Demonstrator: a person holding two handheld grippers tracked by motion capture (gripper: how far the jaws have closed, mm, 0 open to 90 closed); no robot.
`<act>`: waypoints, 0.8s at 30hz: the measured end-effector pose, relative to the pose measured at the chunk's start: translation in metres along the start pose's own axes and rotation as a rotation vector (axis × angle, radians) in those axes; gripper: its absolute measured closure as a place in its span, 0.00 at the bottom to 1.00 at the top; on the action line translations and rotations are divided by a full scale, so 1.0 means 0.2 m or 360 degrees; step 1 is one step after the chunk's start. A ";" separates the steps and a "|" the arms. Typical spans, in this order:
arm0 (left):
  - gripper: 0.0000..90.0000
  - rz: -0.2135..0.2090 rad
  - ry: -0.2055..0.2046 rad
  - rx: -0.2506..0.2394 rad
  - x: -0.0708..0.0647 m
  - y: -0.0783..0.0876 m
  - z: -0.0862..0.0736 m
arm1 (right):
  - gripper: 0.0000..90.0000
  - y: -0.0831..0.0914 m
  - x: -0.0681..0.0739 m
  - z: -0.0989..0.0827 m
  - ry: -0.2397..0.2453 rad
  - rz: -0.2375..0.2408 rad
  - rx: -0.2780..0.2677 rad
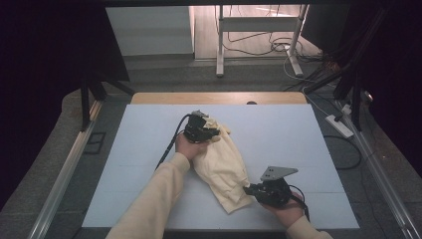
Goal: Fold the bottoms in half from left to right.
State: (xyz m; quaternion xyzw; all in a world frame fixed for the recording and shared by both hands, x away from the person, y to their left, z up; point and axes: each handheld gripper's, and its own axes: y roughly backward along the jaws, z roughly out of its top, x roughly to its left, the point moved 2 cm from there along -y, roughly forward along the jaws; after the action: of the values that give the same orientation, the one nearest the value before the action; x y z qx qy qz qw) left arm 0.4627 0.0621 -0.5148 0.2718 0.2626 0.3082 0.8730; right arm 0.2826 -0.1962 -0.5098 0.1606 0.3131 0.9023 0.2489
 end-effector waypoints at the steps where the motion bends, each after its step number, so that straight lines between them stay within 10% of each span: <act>1: 0.89 -0.0002 0.0001 0.0001 0.00 0.00 0.00 | 0.91 0.00 0.00 0.00 -0.0002 0.0000 0.0002; 20: 0.84 -0.0005 0.0013 0.0012 0.00 -0.06 -0.02 | 0.90 -0.02 -0.02 -0.02 0.0008 0.0005 0.0089; 24: 0.58 0.0022 0.0021 -0.0062 -0.01 -0.01 0.01 | 0.70 -0.01 -0.02 -0.02 0.0054 -0.0034 0.0056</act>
State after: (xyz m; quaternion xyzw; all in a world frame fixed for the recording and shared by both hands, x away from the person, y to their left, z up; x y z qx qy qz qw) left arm 0.4634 0.0595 -0.5138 0.2546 0.2605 0.3211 0.8742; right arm 0.2848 -0.1991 -0.5147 0.1463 0.3347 0.8966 0.2504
